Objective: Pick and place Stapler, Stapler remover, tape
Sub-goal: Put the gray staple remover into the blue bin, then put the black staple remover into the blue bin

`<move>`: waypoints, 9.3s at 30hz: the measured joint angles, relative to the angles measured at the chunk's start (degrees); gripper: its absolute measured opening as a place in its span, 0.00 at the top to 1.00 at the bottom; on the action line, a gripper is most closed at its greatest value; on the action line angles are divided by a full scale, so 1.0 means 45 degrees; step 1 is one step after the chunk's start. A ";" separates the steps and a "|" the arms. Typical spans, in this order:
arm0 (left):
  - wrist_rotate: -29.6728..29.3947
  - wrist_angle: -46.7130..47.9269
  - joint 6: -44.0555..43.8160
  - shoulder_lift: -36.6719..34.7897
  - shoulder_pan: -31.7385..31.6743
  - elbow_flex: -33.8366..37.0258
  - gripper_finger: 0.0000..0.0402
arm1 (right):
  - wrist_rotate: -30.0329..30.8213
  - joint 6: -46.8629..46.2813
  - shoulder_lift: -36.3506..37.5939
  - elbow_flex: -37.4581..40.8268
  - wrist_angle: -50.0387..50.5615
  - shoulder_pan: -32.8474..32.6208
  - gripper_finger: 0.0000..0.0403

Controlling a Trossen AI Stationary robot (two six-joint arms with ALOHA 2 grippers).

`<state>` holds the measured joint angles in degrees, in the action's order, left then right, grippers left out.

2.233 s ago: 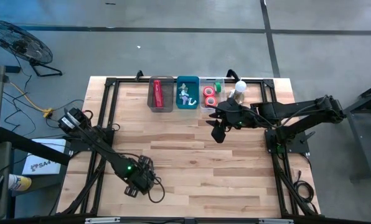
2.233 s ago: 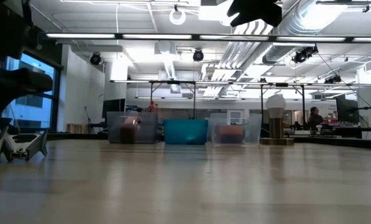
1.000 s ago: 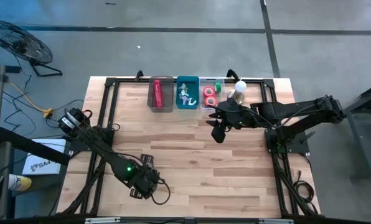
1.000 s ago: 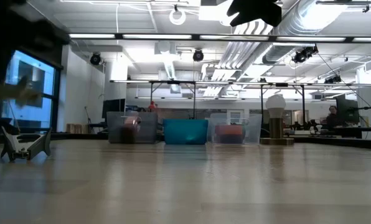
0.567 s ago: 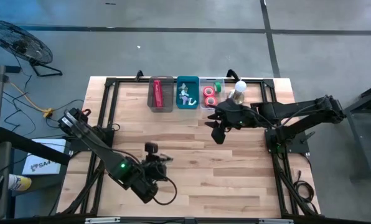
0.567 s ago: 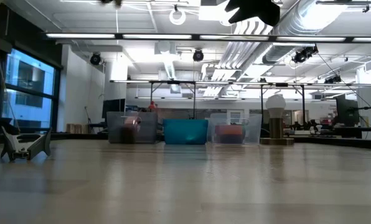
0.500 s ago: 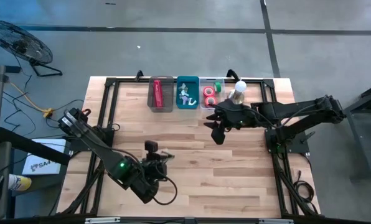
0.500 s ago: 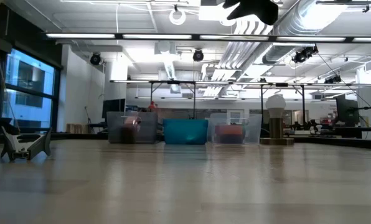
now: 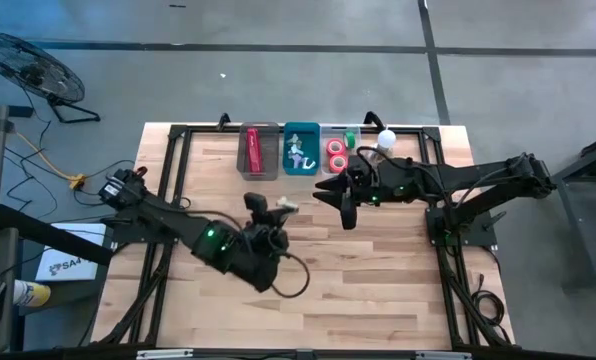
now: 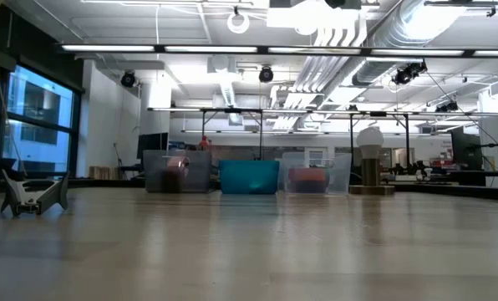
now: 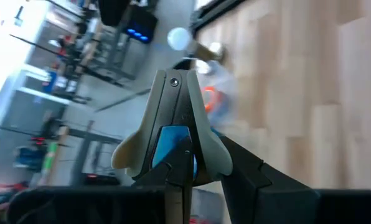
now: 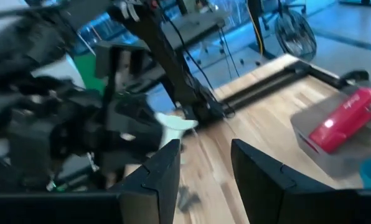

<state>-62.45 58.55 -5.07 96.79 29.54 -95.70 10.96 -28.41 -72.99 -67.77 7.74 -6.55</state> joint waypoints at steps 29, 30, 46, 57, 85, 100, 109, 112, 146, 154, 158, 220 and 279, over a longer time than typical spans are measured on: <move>-0.2002 -0.5103 0.7506 0.0000 -0.1684 -0.0010 0.85 | 0.0042 0.1158 -0.0160 0.0000 -0.1135 0.0044 0.65; -0.2002 -0.5102 0.7506 0.0000 -0.1684 -0.0010 0.85 | -0.0171 0.1214 -0.0181 0.0004 -0.1167 0.0044 0.64; -0.2014 -0.5029 0.7501 -0.0002 -0.1680 -0.0010 0.85 | 0.0440 0.3303 -0.0611 0.0005 -0.2071 0.0005 0.55; -0.2091 -0.4996 0.7516 -0.0005 -0.1680 -0.0010 0.85 | 0.0650 0.3411 -0.0611 0.0005 -0.2087 0.0039 0.87; -0.1534 -0.5112 0.7850 -0.0034 -0.1646 -0.0005 0.58 | 0.0560 0.3436 -0.0597 0.0005 -0.1875 0.0039 0.92; -0.1900 -0.5151 0.8832 -0.0019 -0.1612 0.0000 0.41 | 0.1773 0.3071 -0.0592 -0.0010 -0.1089 0.0044 0.92; -0.2263 -0.5149 0.8836 -0.0019 -0.1612 -0.0005 0.41 | 0.1984 0.2365 -0.0616 0.0010 -0.0025 0.0487 0.92; -0.2557 -0.5107 0.8836 -0.0019 -0.1612 -0.0005 0.41 | 0.2017 0.2302 -0.0611 0.0010 0.0181 0.0653 0.92; -0.4217 -0.0239 0.5883 -0.3461 -0.1480 -0.0012 0.41 | 0.0798 0.2361 -0.0601 0.0010 0.1931 0.3028 0.92; -0.3152 0.2127 0.2451 -0.5482 -0.1480 -0.0004 0.41 | 0.0522 0.2775 -0.1161 0.0000 0.1964 0.4129 0.92; -0.1999 0.2553 0.1340 -0.6361 -0.1480 -0.0005 0.41 | -0.0123 0.3414 -0.2148 0.0000 0.1714 0.4785 0.92; 0.1754 0.4082 -0.1956 -0.8121 -0.1480 0.0000 0.41 | -0.3484 -0.1947 -0.5899 0.0000 -0.2252 0.7951 0.73; 1.0537 -0.0239 -0.9535 -0.7423 -0.1476 1.0105 0.41 | -0.0392 0.0434 -0.1534 0.0000 0.5258 0.1448 0.41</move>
<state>-15.04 57.48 -47.97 63.39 22.90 -50.23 9.20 -26.46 -79.90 -67.77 31.40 -0.03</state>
